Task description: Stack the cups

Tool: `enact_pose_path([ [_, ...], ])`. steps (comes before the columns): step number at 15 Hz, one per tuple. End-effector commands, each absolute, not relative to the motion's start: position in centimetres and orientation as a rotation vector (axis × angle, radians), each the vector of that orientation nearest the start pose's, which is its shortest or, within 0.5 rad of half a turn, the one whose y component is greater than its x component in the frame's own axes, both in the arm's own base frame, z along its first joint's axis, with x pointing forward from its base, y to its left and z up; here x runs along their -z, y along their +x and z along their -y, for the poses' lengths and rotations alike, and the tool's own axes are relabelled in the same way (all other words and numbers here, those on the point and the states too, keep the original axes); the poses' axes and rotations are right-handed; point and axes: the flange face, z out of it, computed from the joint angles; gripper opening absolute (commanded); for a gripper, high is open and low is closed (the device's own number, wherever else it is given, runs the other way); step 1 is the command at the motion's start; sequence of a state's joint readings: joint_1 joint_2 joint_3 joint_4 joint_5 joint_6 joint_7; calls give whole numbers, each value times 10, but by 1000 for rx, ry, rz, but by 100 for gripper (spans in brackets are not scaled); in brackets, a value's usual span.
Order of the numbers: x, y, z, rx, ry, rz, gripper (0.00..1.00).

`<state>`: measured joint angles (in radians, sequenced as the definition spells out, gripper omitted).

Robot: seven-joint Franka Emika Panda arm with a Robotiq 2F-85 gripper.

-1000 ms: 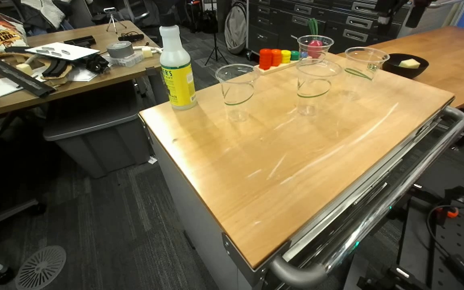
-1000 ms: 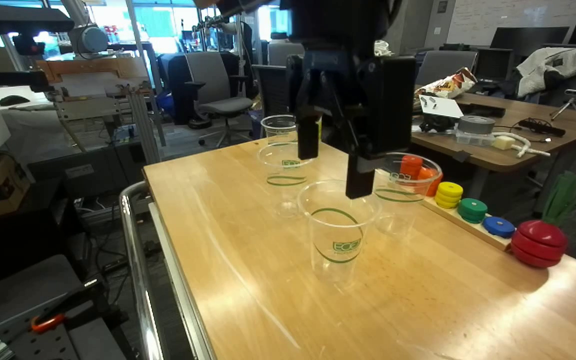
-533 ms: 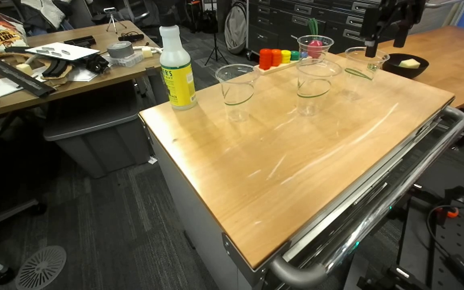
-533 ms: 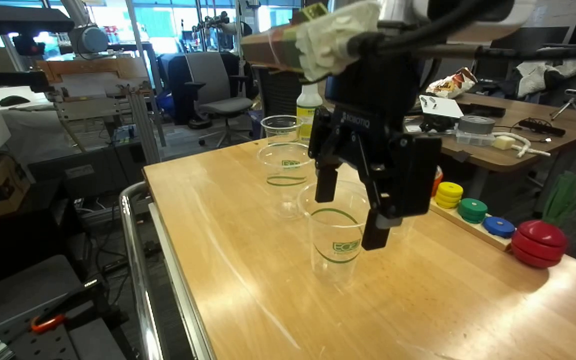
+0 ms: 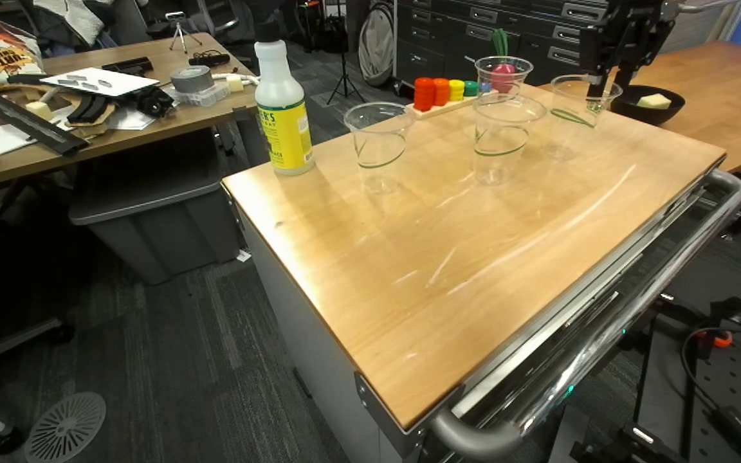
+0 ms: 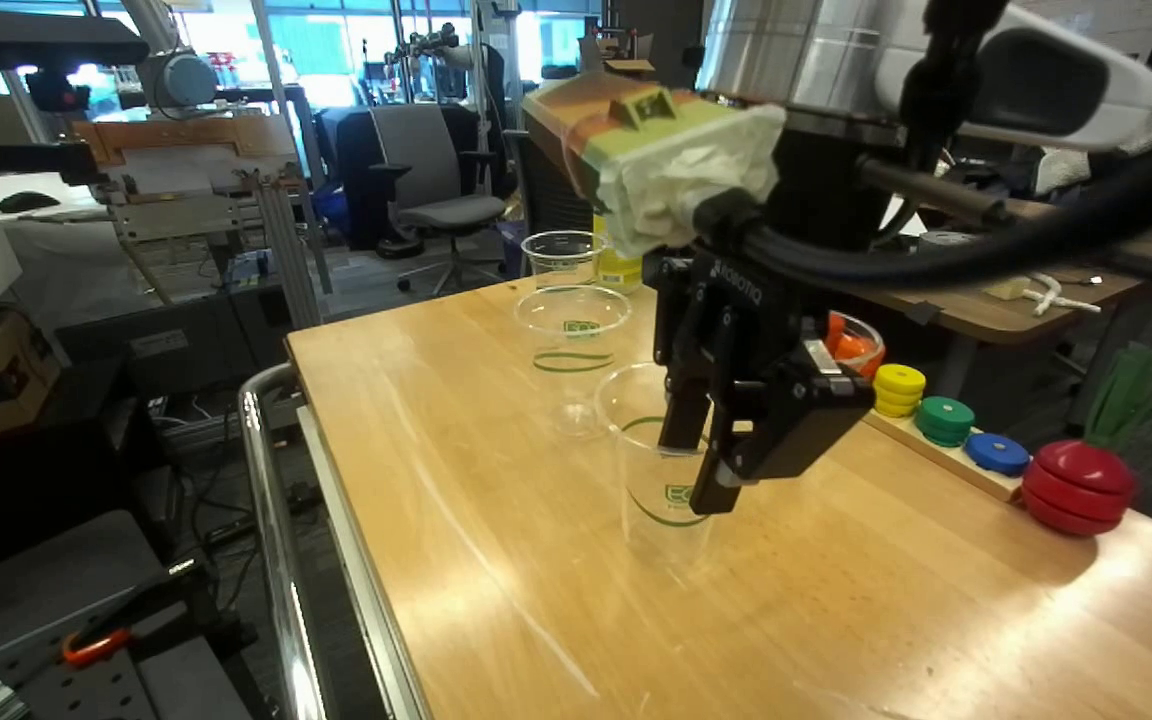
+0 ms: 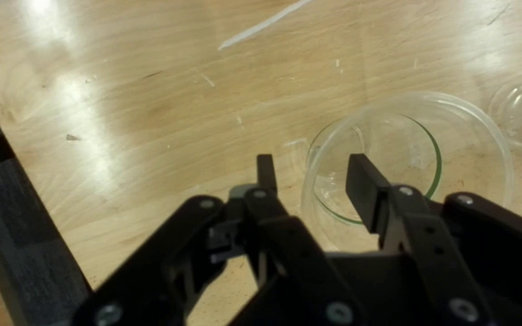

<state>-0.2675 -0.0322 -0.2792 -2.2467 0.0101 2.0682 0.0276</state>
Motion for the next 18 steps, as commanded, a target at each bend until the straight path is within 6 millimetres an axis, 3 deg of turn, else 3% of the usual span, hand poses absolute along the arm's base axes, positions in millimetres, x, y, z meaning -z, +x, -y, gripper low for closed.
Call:
enact_pose_path([
  [1, -377, 420, 266, -91, -2852, -911, 15],
  [2, -376, 418, 267, -78, -2835, -919, 6],
  [4, -373, 417, 269, -61, -2803, -934, 1],
  [11, -368, 398, 265, -27, -2711, -964, 4],
  [15, -386, 373, 257, -30, -2736, -955, 4],
  [18, -426, 369, 249, 55, -2788, -910, 4],
])
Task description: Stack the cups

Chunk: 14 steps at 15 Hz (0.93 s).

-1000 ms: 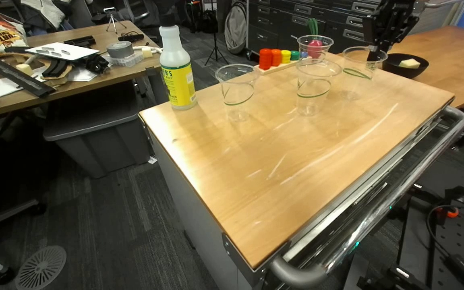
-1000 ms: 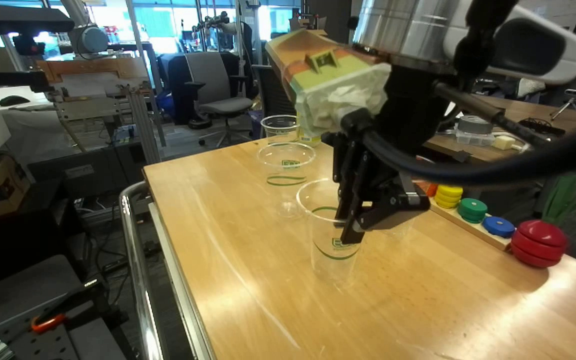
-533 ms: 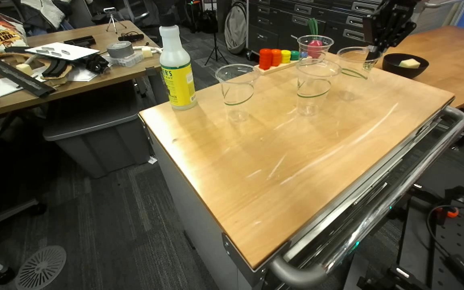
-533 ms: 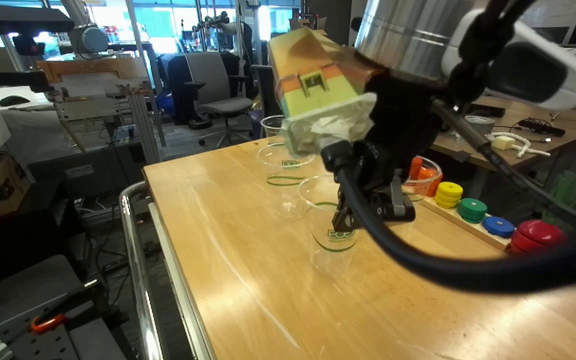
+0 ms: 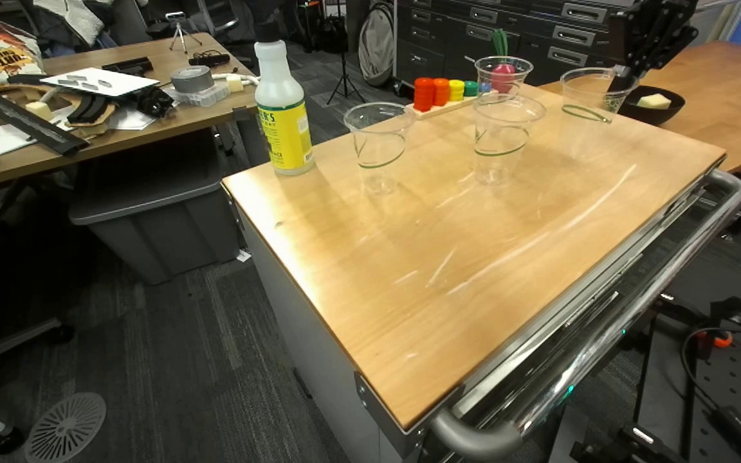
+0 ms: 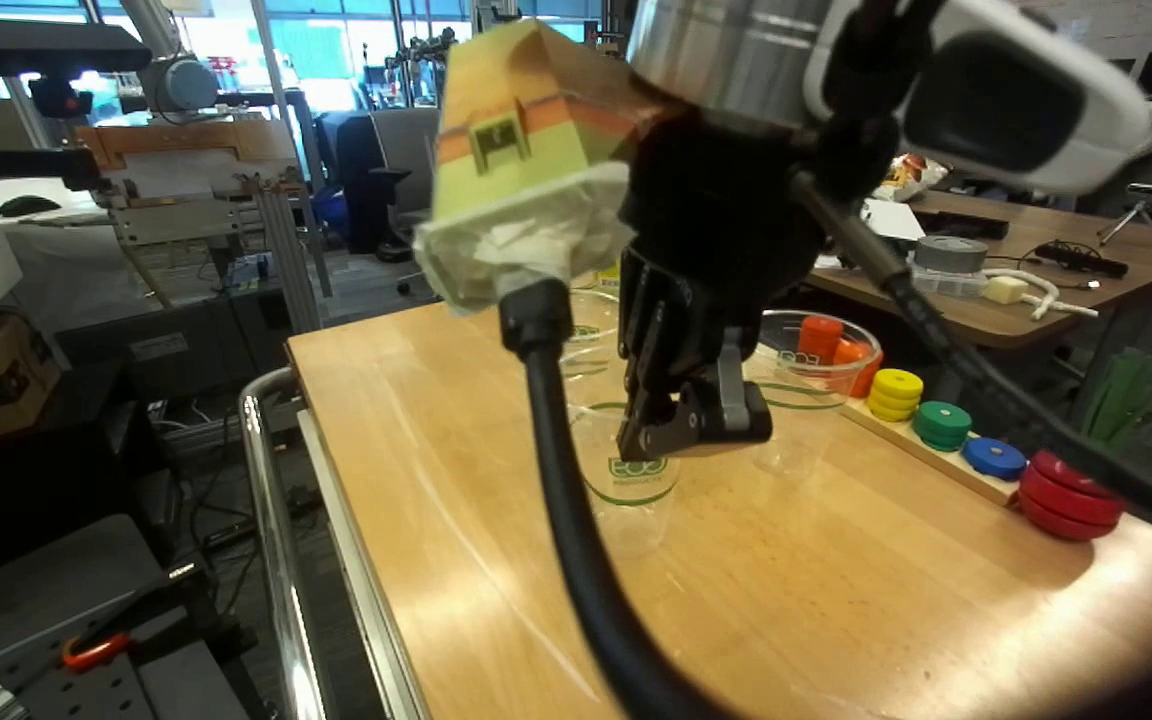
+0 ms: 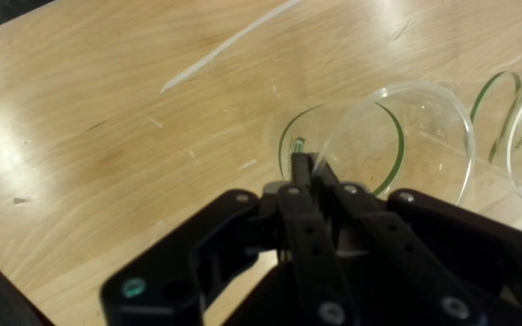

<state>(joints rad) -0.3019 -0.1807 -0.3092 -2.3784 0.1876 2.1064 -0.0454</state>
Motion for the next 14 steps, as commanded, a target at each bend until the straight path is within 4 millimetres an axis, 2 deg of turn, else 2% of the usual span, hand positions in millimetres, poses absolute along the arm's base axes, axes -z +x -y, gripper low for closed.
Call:
enact_pose_path([
  [1, -444, 372, 247, 104, -2812, -903, 4],
  [4, -501, 394, 242, 257, -2879, -873, 4],
  [7, -545, 427, 244, 437, -2969, -868, 4],
  [10, -556, 467, 239, 486, -2986, -795, 4],
  [14, -538, 515, 245, 424, -2965, -714, 5],
])
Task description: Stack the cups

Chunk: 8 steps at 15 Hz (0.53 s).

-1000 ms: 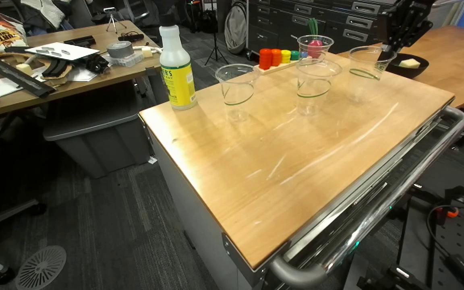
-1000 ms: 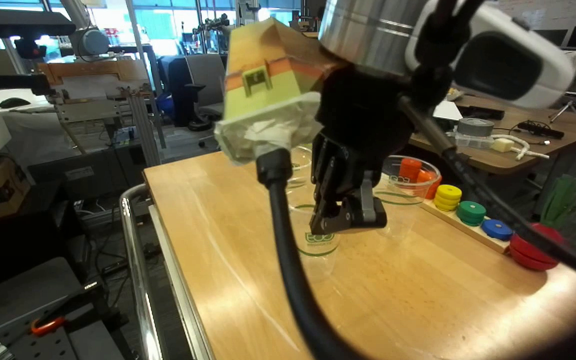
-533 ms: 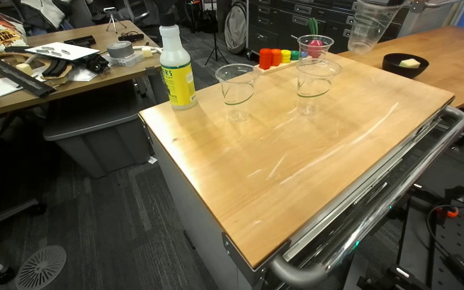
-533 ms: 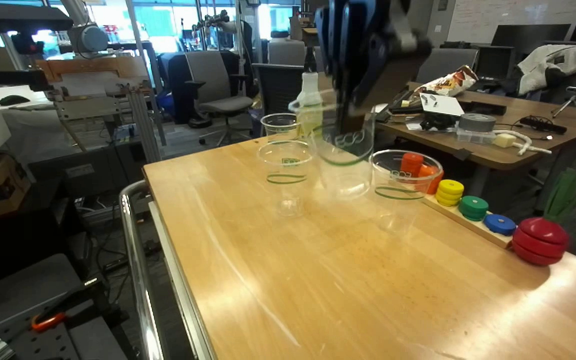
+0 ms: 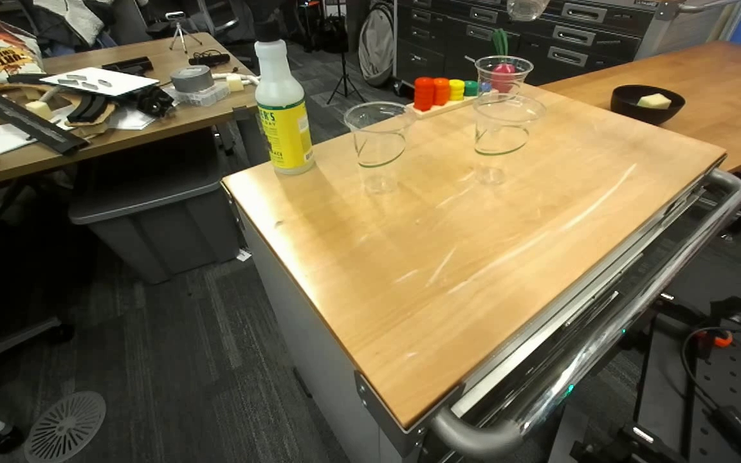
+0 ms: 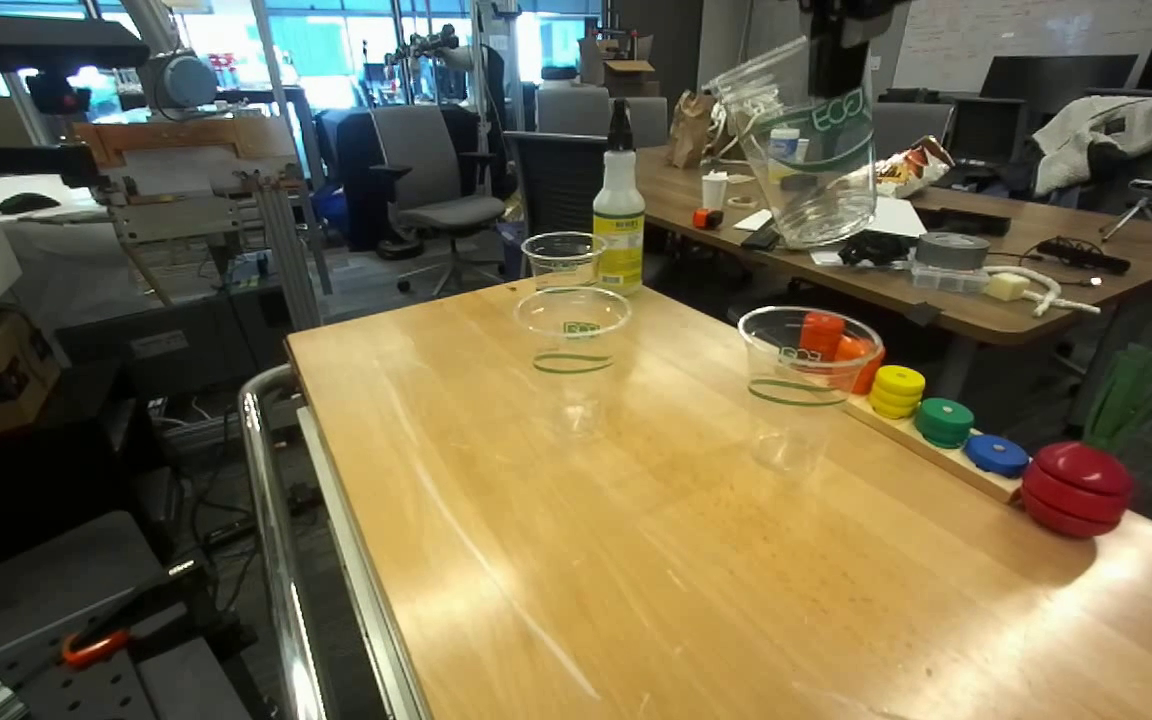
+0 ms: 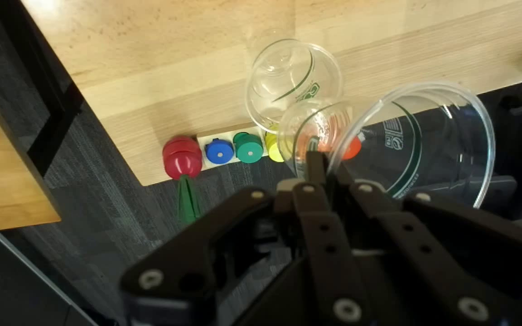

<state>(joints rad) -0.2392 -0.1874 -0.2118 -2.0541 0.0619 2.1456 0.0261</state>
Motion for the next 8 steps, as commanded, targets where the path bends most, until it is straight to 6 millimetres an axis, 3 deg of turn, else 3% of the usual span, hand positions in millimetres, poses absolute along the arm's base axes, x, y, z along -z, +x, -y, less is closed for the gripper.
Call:
enact_pose_path([
  [1, -530, 525, 250, 392, -2950, -700, 5],
  [5, -506, 544, 277, 301, -2932, -694, 5],
  [8, -503, 538, 293, 271, -2932, -690, 5],
])
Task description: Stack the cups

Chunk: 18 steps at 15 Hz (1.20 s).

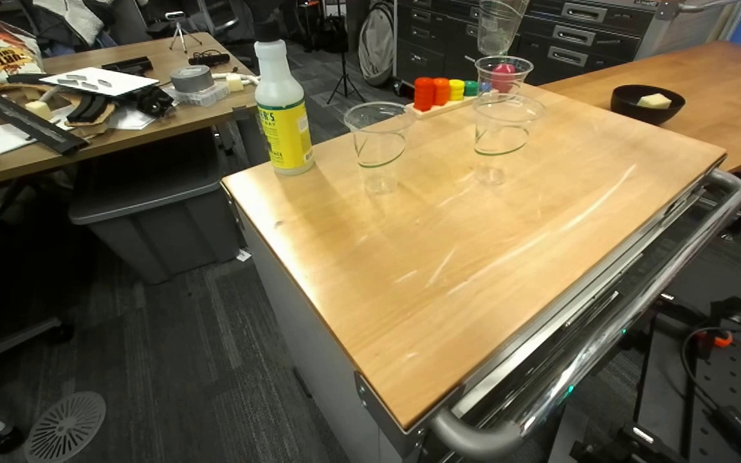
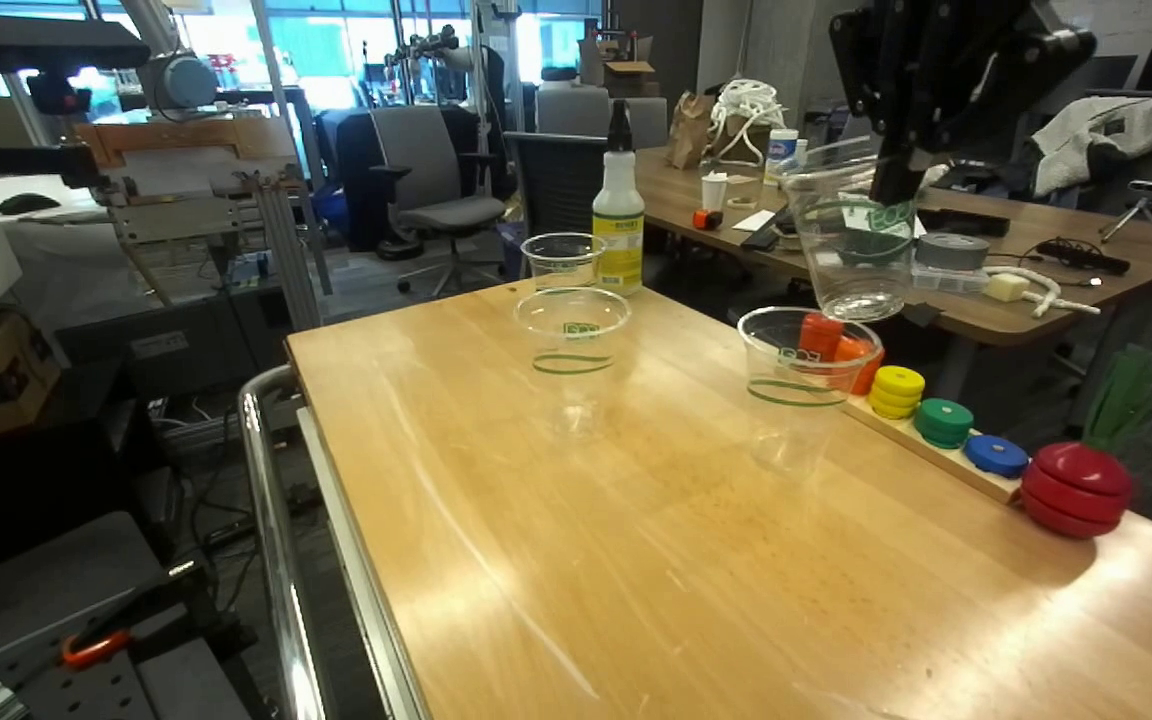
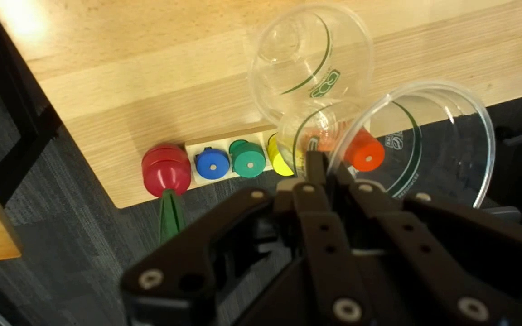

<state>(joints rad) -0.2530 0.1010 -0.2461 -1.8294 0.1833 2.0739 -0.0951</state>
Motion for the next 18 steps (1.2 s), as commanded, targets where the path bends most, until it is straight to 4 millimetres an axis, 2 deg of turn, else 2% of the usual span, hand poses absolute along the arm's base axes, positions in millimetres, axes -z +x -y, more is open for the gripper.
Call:
enact_pose_path([
  [1, -504, 534, 297, 268, -2929, -684, 5],
  [5, -511, 524, 298, 278, -2919, -635, 5],
  [9, -505, 521, 291, 188, -2920, -548, 5],
  [13, -491, 524, 288, 94, -2900, -480, 5],
  [18, -480, 536, 286, 64, -2868, -456, 5],
])
